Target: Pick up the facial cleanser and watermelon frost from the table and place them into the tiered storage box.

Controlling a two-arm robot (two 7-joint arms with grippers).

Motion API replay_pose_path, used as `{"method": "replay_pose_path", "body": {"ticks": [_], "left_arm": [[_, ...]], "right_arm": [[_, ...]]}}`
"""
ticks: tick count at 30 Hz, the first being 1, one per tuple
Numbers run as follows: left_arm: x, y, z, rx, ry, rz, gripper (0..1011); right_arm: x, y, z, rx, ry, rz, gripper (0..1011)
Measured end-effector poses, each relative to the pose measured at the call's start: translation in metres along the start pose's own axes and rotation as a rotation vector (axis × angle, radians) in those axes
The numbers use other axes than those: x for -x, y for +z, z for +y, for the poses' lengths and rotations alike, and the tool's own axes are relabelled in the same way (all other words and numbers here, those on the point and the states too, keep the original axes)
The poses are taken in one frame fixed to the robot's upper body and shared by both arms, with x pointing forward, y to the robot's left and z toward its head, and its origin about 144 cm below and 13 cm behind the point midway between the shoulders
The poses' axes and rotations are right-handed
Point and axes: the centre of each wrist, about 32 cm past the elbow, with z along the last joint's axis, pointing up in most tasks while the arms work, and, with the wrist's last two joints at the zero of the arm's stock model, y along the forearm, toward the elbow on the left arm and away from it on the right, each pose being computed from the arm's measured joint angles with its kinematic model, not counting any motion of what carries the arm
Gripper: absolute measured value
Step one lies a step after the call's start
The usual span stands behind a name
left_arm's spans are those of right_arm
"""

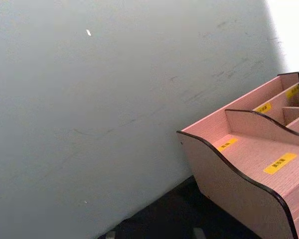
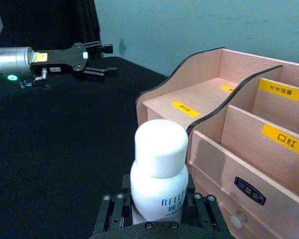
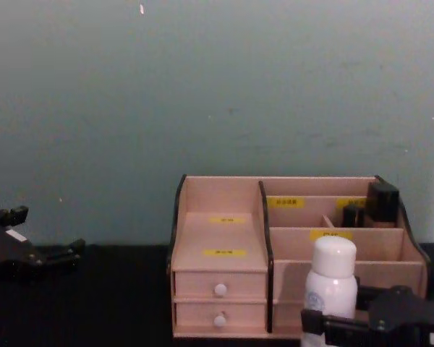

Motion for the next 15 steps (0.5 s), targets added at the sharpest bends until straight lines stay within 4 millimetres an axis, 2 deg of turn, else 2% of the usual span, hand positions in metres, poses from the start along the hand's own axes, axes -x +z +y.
{"method": "replay_pose_path", "body": {"ticks": [7, 15], "left_arm": [[0.0, 0.0, 0.0, 0.0, 0.0, 0.0, 1001], [0.0, 0.0, 0.0, 0.0, 0.0, 0.0, 1001]], "right_arm": [[0.0, 0.005, -0.002, -0.013, 0.019, -0.014, 594], [-0.001, 0.029, -0.007, -0.07, 0.027, -0.024, 594]]}}
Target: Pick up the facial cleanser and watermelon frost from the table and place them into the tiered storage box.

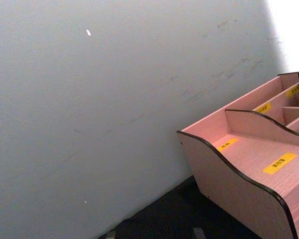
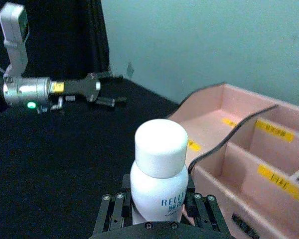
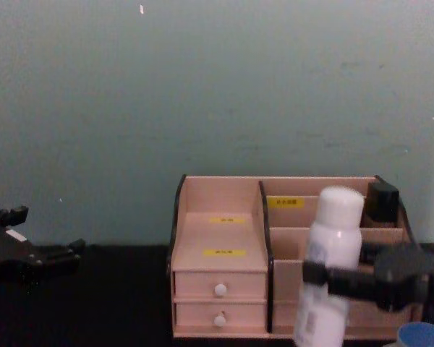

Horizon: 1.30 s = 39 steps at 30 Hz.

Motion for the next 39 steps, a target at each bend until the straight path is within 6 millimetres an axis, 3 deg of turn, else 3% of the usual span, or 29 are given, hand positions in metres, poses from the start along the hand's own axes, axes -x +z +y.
{"method": "replay_pose_path", "body": {"ticks": [10, 16, 39], "left_arm": [[0.0, 0.0, 0.0, 0.0, 0.0, 0.0, 1001], [0.0, 0.0, 0.0, 0.0, 0.0, 0.0, 1001], [0.0, 0.0, 0.0, 0.0, 0.0, 0.0, 1001]], "right_arm": [[-0.017, 0.032, 0.002, -0.102, -0.088, -0.039, 594], [-0.03, 0.041, 0.011, -0.149, -0.159, -0.047, 594], [-0.071, 0.043, 0.042, -0.144, -0.24, -0.068, 594]]}}
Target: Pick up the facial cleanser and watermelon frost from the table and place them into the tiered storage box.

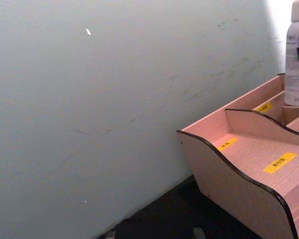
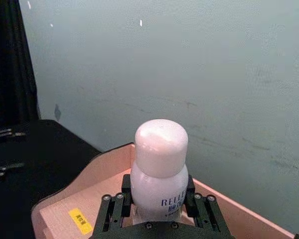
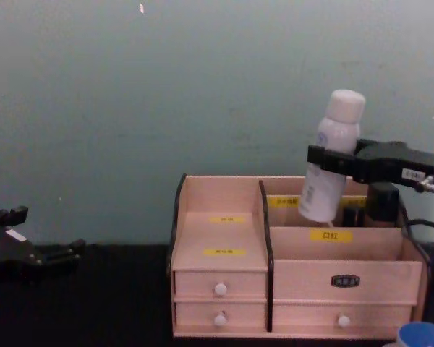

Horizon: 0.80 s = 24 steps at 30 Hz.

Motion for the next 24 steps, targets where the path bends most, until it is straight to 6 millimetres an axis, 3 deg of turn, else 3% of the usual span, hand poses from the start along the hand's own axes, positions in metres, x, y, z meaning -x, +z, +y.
{"method": "replay_pose_path", "body": {"ticks": [24], "left_arm": [[0.0, 0.0, 0.0, 0.0, 0.0, 0.0, 1001]], "right_arm": [[-0.007, -0.009, 0.03, 0.037, -0.018, -0.005, 594]]}}
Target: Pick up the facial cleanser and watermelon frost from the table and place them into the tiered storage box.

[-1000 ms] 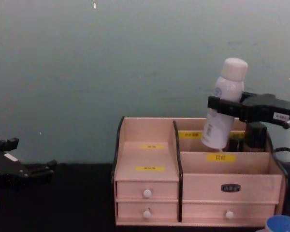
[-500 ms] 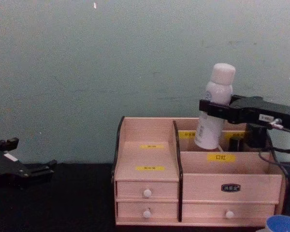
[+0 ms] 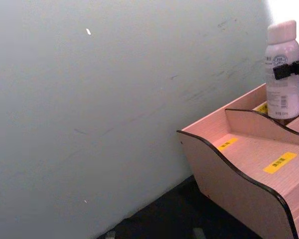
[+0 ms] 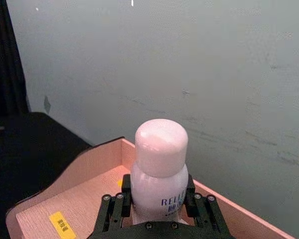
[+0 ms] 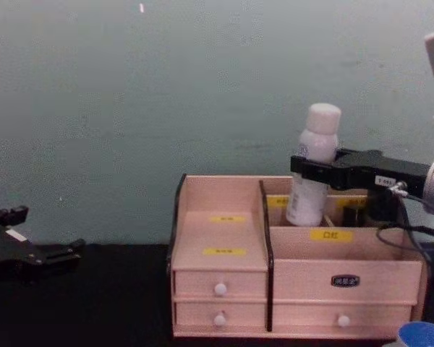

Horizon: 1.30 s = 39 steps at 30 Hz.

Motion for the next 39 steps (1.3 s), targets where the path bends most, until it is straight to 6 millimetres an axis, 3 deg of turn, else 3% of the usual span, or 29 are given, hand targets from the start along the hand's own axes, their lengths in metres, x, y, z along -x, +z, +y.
{"method": "replay_pose_path", "body": {"ticks": [39], "left_arm": [[0.0, 0.0, 0.0, 0.0, 0.0, 0.0, 1001]], "right_arm": [[-0.002, -0.018, 0.005, 0.105, -0.011, 0.025, 594]]}}
